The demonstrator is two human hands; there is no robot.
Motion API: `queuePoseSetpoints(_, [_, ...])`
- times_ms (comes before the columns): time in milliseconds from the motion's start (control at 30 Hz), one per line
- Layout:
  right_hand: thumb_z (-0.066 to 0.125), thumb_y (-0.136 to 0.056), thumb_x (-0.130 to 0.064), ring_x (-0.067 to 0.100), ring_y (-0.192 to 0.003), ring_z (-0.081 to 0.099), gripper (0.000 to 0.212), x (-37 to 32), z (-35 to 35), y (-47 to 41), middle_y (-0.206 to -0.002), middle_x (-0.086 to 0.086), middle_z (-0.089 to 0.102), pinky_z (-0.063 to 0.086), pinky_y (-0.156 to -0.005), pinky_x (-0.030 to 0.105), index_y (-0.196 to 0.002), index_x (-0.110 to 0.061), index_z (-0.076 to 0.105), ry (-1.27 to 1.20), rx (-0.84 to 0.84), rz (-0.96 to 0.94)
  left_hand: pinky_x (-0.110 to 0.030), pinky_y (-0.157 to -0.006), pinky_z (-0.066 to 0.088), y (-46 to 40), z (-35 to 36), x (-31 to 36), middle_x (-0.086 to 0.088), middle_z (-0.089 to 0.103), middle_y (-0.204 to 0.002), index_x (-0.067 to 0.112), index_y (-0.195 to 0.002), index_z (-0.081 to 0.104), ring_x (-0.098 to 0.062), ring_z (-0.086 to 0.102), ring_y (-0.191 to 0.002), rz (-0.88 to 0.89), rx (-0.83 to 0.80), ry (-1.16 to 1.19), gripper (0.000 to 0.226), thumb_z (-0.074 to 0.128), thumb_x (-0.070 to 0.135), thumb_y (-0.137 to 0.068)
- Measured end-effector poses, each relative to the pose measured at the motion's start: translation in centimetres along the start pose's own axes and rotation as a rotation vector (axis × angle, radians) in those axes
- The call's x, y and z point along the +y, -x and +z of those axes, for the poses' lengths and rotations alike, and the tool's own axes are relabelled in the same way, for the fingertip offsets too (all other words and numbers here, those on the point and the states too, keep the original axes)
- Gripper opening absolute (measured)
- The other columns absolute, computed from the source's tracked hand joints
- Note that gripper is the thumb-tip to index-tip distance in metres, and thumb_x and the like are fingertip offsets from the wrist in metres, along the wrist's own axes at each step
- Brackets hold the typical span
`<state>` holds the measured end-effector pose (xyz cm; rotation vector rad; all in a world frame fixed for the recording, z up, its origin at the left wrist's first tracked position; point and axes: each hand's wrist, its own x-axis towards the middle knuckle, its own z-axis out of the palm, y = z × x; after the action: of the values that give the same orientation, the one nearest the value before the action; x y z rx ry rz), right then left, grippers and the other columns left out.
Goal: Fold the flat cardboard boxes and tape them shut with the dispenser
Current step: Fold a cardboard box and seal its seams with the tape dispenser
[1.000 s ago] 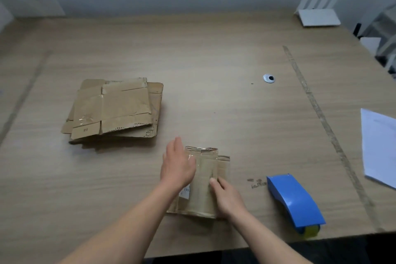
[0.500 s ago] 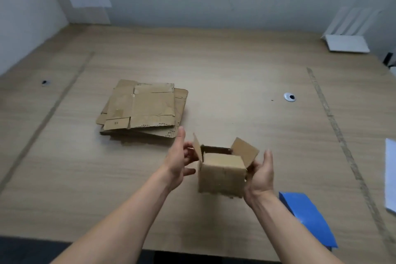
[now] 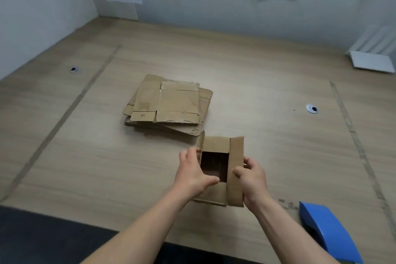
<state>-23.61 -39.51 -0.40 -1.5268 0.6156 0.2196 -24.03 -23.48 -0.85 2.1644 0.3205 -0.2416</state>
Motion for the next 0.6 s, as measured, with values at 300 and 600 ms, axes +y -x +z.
queuePoseSetpoints(300, [0.055, -0.092, 0.01, 0.028, -0.084, 0.068, 0.026, -5.2, 13.4, 2.7, -0.095, 0.012, 0.073, 0.059, -0.072, 0.042, -0.103, -0.011, 0.067, -0.012, -0.008, -0.118, -0.029, -0.062, 0.046, -4.6, -17.1, -6.3, -0.001, 0.069, -0.074, 0.013, -0.079, 0.071, -0.018, 0.06, -0.069, -0.078, 0.086, 0.353, 0.008, 0.065, 0.01, -0.082])
queuePoseSetpoints(600, [0.057, -0.097, -0.001, 0.03, -0.1, 0.066, 0.024, -7.8, 37.2, 5.4, -0.107, 0.009, 0.07, 0.056, -0.09, 0.057, -0.101, -0.023, 0.065, -0.061, -0.145, -0.095, -0.056, -0.084, 0.056, -9.1, -36.1, -17.6, -0.019, 0.073, -0.09, 0.009, -0.086, 0.071, -0.028, 0.066, -0.082, -0.34, 0.288, 0.787, 0.017, 0.069, 0.025, -0.091])
